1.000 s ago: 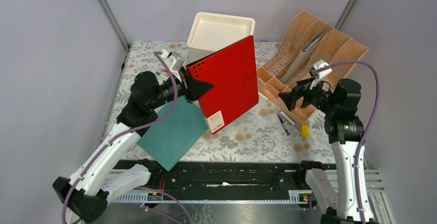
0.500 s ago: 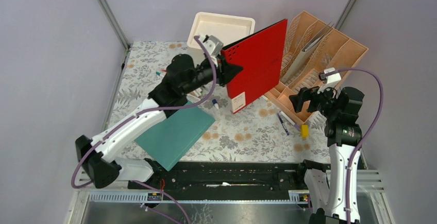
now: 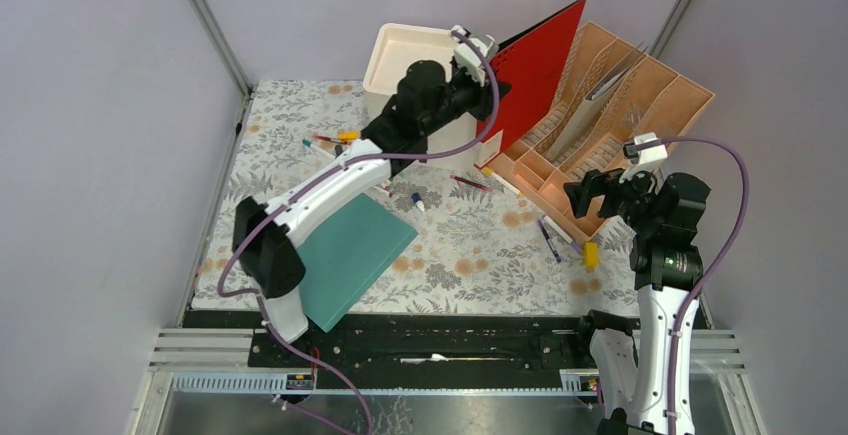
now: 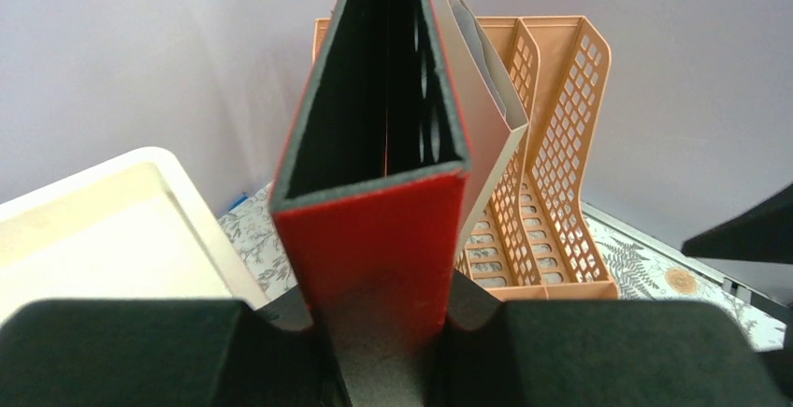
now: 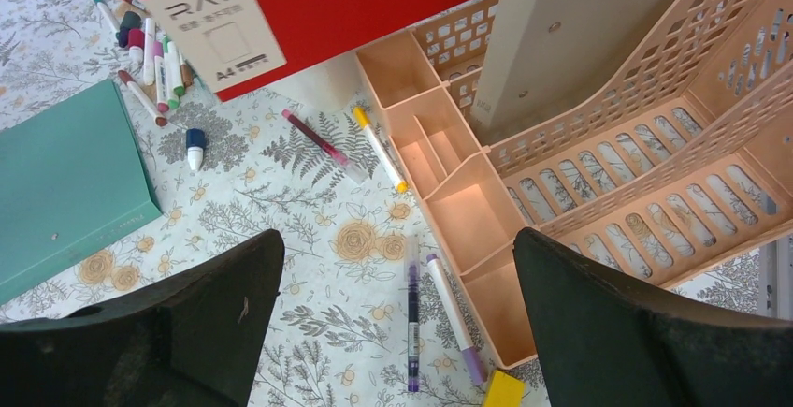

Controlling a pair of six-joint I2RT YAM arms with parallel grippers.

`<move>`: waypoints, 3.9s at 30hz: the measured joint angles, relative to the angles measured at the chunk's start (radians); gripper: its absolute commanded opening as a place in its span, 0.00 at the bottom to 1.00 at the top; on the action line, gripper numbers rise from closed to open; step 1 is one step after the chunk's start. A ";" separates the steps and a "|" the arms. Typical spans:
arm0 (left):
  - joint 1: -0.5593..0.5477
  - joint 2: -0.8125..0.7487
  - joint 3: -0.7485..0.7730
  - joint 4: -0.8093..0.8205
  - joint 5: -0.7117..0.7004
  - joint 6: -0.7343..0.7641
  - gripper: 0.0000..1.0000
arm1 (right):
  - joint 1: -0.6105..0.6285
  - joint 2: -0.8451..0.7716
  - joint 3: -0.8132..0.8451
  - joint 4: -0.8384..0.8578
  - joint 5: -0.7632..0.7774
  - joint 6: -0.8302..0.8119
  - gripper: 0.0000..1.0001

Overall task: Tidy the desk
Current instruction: Place the folder in the storage box, then pick up the folder from the center of the board.

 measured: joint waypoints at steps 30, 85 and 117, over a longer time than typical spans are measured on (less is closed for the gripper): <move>0.011 0.660 0.517 0.349 0.006 -0.035 0.00 | -0.001 -0.009 -0.005 0.006 0.012 0.011 1.00; -0.002 -0.837 -1.054 0.103 -0.289 -0.266 0.99 | -0.001 -0.053 -0.105 0.053 -0.370 -0.036 1.00; 0.003 -1.053 -1.357 -0.279 -0.507 -0.730 0.99 | 0.988 0.921 0.228 0.126 0.027 -0.160 0.97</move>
